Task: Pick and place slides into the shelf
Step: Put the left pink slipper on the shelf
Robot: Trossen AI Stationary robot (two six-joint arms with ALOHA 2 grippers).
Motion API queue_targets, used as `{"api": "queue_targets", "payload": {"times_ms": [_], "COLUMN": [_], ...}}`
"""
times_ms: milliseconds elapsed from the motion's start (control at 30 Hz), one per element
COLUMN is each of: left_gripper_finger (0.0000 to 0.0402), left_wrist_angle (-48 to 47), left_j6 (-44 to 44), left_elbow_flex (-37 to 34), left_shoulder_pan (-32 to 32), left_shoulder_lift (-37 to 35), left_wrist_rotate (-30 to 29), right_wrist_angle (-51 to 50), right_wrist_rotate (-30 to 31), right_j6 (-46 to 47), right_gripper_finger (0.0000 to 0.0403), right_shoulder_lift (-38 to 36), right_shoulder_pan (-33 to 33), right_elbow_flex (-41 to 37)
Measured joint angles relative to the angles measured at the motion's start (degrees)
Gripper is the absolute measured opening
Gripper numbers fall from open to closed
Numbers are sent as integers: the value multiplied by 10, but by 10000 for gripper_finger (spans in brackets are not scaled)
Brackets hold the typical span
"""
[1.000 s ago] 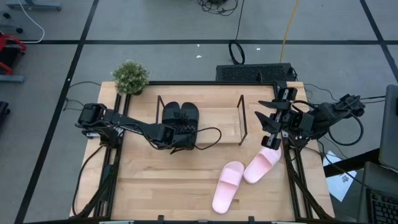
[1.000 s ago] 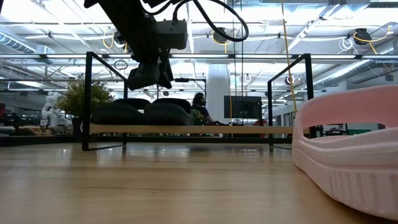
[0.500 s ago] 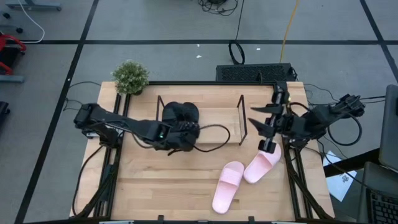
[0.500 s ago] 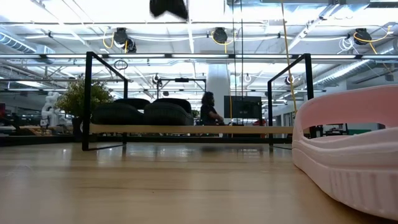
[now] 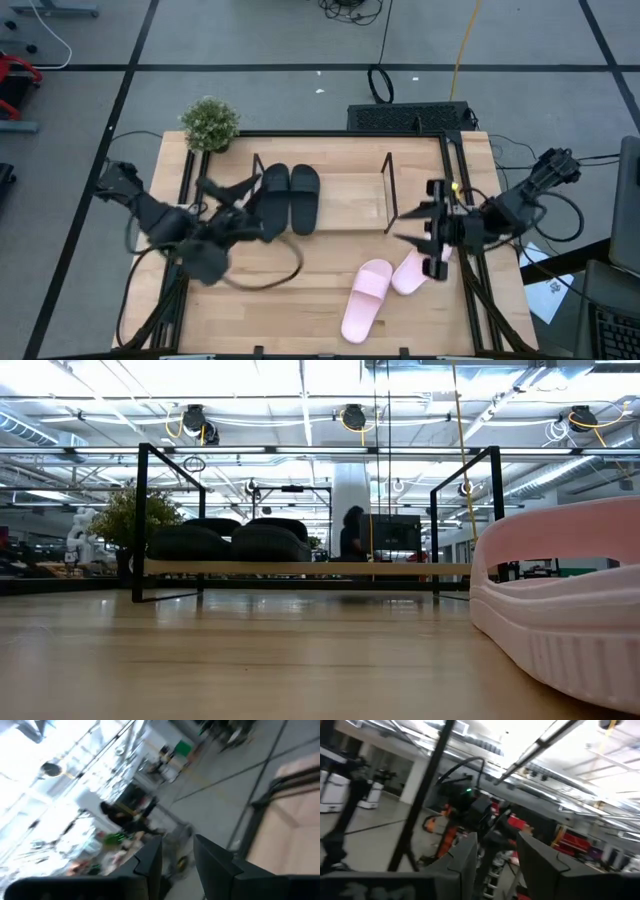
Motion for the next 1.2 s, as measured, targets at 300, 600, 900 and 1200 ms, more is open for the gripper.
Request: {"api": "queue_targets", "payload": {"times_ms": [300,600,900,1200], "left_gripper_finger": [118,118,118,118], "left_wrist_angle": [141,149,148,148], "left_j6": [16,-8,-3,-2], "left_elbow_flex": [-1,-1,-1,-1], "left_shoulder_pan": [-91,-95,-124,-169], "left_shoulder_lift": [-8,-3,-1,-1], "left_wrist_rotate": [-2,-2,-1,-1], "right_wrist_angle": [82,173,63,-260], "right_wrist_rotate": [-117,-190,13,197], "right_j6": [-34,-2,-47,144], "right_gripper_finger": [128,128,128,128], "right_shoulder_lift": [68,102,192,323], "right_shoulder_pan": [44,55,83,117], "right_elbow_flex": [0,1,81,275]}}
